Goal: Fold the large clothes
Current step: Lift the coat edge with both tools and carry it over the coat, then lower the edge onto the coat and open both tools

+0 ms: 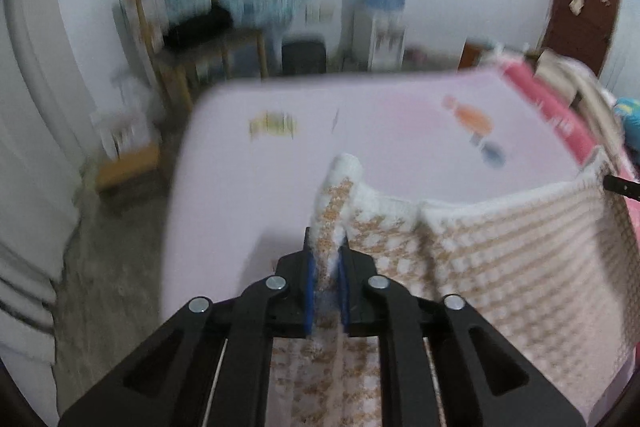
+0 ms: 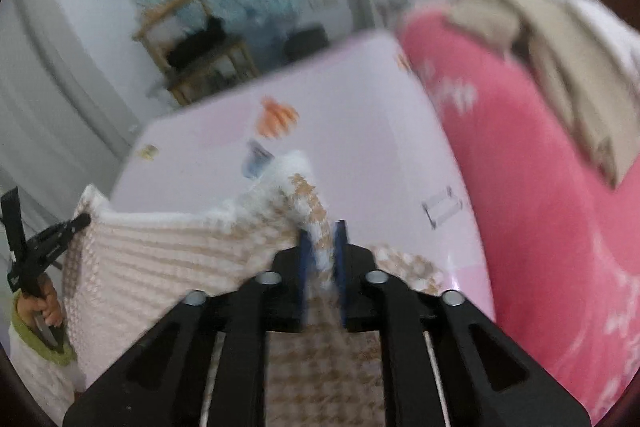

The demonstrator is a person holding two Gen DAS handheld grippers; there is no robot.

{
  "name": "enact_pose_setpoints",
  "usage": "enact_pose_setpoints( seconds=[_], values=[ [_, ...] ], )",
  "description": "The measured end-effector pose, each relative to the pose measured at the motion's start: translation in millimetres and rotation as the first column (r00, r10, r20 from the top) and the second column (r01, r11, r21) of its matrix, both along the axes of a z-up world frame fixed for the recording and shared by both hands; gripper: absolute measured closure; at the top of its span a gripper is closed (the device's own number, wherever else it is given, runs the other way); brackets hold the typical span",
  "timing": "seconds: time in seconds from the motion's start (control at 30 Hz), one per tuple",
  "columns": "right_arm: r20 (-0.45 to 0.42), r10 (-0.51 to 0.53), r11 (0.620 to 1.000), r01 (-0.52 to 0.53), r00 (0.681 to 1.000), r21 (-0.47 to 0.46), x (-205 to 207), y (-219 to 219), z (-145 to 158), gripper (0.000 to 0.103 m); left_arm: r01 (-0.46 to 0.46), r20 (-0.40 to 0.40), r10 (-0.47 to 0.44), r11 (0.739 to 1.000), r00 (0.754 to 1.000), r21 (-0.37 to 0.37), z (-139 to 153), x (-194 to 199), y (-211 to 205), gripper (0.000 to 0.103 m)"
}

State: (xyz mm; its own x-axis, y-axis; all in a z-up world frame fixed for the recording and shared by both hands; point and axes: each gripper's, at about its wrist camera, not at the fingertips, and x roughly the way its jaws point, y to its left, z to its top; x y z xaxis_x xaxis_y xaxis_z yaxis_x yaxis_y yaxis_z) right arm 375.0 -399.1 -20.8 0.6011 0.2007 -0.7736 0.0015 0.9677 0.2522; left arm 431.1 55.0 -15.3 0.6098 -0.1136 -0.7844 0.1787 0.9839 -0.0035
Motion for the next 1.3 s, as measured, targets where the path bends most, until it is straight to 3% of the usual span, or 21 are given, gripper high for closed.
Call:
enact_pose_setpoints(
  seconds=[0.03, 0.07, 0.1, 0.2, 0.3, 0.4, 0.5, 0.57, 0.63, 0.73, 0.8, 0.87, 0.93, 1.03, 1.17, 1.23, 1.3],
  values=[
    [-0.024, -0.012, 1.000, 0.012, 1.000, 0.009, 5, -6, -11, 0.066, -0.015, -0.039, 0.014, 1.000, 0.999, -0.006, -10, 6, 4, 0.081],
    [-0.030, -0.028, 0.999, 0.028, 0.999, 0.019, 6, -12, -15, 0.050, -0.031, -0.044, 0.031, 0.999, 0.999, -0.013, -12, 7, 8, 0.072],
    [-0.021, -0.045, 0.998, 0.045, 0.999, 0.038, 3, -19, -13, 0.041, -0.046, -0.038, 0.045, 0.999, 0.998, -0.026, -10, 6, 12, 0.069],
    [0.034, -0.057, 0.995, 0.054, 0.998, 0.088, -7, -32, 4, 0.040, -0.091, 0.035, 0.096, 0.986, 0.995, -0.137, 13, -2, 33, 0.065],
    [0.076, -0.018, 0.994, 0.010, 0.997, 0.107, -8, -23, 17, 0.040, -0.050, 0.066, 0.064, 0.980, 0.996, -0.193, 27, -3, 30, 0.065],
    [0.051, 0.086, 0.988, -0.091, 0.995, 0.124, 5, 8, 14, 0.042, 0.013, -0.022, -0.018, 0.981, 1.000, -0.193, 13, 11, 3, 0.065],
    [-0.024, 0.145, 0.977, -0.139, 0.989, 0.163, 26, 23, -5, 0.041, -0.018, -0.088, 0.004, 0.988, 0.996, -0.156, -11, 24, -6, 0.065],
    [-0.102, 0.085, 0.977, -0.063, 0.991, 0.202, 43, 13, -25, 0.047, -0.093, -0.106, 0.072, 0.973, 0.992, -0.209, -24, 30, 4, 0.064],
    [-0.155, -0.007, 0.987, 0.032, 0.988, 0.160, 50, -1, -32, 0.054, -0.181, -0.106, 0.161, 0.958, 0.981, -0.222, -23, 31, 19, 0.064],
    [-0.100, -0.087, 0.993, 0.094, 0.991, 0.072, 36, -5, -11, 0.051, -0.242, -0.070, 0.232, 0.943, 0.970, -0.230, -5, 18, 38, 0.064],
    [-0.009, -0.095, 0.995, 0.095, 0.995, -0.027, 17, 8, 14, 0.051, -0.200, 0.011, 0.207, 0.956, 0.978, -0.214, 17, 0, 33, 0.064],
    [0.073, -0.024, 0.997, 0.030, 0.997, -0.075, -8, 34, 38, 0.051, -0.106, 0.061, 0.123, 0.966, 0.991, -0.237, 35, -17, 19, 0.064],
    [0.088, 0.081, 0.995, -0.076, 0.993, -0.064, -21, 63, 45, 0.051, 0.020, 0.084, 0.000, 0.970, 0.996, -0.242, 46, -31, -7, 0.064],
    [0.041, 0.219, 0.974, -0.216, 0.975, -0.065, -25, 112, 30, 0.053, 0.158, 0.054, -0.150, 0.967, 0.987, -0.202, 37, -39, -60, 0.064],
    [-0.061, 0.222, 0.968, -0.227, 0.973, -0.106, -4, 145, -16, 0.055, 0.135, -0.057, -0.142, 0.984, 0.988, -0.113, -9, -25, -101, 0.063],
    [-0.057, 0.212, 0.968, -0.217, 0.976, -0.123, 0, 149, -16, 0.055, 0.119, -0.023, -0.122, 0.988, 0.992, -0.102, -14, -25, -102, 0.062],
    [-0.078, 0.181, 0.975, -0.189, 0.980, -0.116, -5, 143, -6, 0.061, 0.104, -0.037, -0.109, 0.990, 0.993, -0.099, -6, -28, -99, 0.062]
  ],
)
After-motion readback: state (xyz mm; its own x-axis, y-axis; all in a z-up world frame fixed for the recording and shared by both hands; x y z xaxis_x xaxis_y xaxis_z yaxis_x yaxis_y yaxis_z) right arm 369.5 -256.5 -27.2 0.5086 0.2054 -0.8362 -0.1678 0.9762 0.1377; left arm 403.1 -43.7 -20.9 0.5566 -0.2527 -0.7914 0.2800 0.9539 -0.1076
